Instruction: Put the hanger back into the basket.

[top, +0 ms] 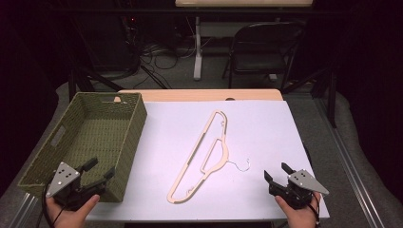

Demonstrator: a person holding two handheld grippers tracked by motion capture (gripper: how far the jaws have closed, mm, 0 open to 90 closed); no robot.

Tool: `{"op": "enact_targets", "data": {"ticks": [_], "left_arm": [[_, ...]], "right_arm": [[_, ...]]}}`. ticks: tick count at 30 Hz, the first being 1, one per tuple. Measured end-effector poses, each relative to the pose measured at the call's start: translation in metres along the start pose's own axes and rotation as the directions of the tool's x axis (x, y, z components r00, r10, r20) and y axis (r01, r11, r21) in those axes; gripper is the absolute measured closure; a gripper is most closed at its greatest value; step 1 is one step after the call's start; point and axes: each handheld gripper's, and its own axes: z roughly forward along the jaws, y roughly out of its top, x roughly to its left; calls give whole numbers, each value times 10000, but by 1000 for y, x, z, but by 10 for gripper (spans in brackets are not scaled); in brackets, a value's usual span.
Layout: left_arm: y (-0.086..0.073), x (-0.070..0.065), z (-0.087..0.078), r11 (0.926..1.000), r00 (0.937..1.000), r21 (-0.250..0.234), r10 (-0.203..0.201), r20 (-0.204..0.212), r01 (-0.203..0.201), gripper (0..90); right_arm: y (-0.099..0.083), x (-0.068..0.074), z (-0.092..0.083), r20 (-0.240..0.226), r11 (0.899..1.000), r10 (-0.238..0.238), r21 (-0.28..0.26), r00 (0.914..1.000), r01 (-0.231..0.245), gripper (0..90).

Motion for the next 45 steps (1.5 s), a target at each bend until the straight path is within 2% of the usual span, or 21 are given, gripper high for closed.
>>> {"op": "enact_targets", "data": {"ticks": [11, 15, 16, 19, 20, 24, 31, 33, 34, 36, 41, 45], "left_arm": [[0, -2, 0, 10000, 9999, 52, 61, 90, -61, 305], [0, -3, 0, 10000, 9999, 48, 43, 135, -44, 306], [1, -3, 1, 10000, 9998, 60, 64, 168, -65, 306], [1, -5, 1, 9999, 9997, 39, 157, 177, -158, 315], [1, -7, 1, 9998, 9996, 18, 214, 188, -214, 318], [3, -12, 2, 9991, 9986, 20, 415, 323, -416, 321], [7, -19, 3, 9986, 9973, 42, 532, 516, -535, 322], [8, -21, 3, 9985, 9968, 54, 544, 584, -548, 324], [9, -24, 4, 9983, 9960, 51, 581, 679, -586, 325], [10, -28, 5, 9978, 9949, 70, 644, 782, -652, 326], [12, -34, 7, 9972, 9925, 88, 731, 976, -743, 328], [13, -40, 11, 9962, 9891, 175, 829, 1218, -857, 331]], "right_arm": [[1, 0, -2, -4, 10000, -27, -52, 10000, 27, 323], [2, 2, -1, -22, 9996, -256, -94, 9997, 256, 347], [2, 4, 0, -173, 9997, -251, -36, 9995, 250, 366], [2, 5, 0, -240, 9994, -336, -18, 9991, 335, 377], [3, 5, 0, -425, 9992, -370, -153, 9984, 364, 408], [4, 6, 0, -463, 9982, -573, -230, 9973, 563, 407], [7, 7, 1, -769, 9974, -697, 147, 9946, 710, 417], [8, 8, 2, -909, 9981, -534, 260, 9944, 560, 432], [11, 9, 3, -1125, 9968, -496, 574, 9924, 563, 465], [14, 9, 4, -1237, 9949, -629, 701, 9903, 719, 488], [23, 11, 9, -1617, 9912, -813, 900, 9835, 967, 559], [30, 12, 15, -1992, 9899, -781, 1010, 9768, 997, 597]]}}
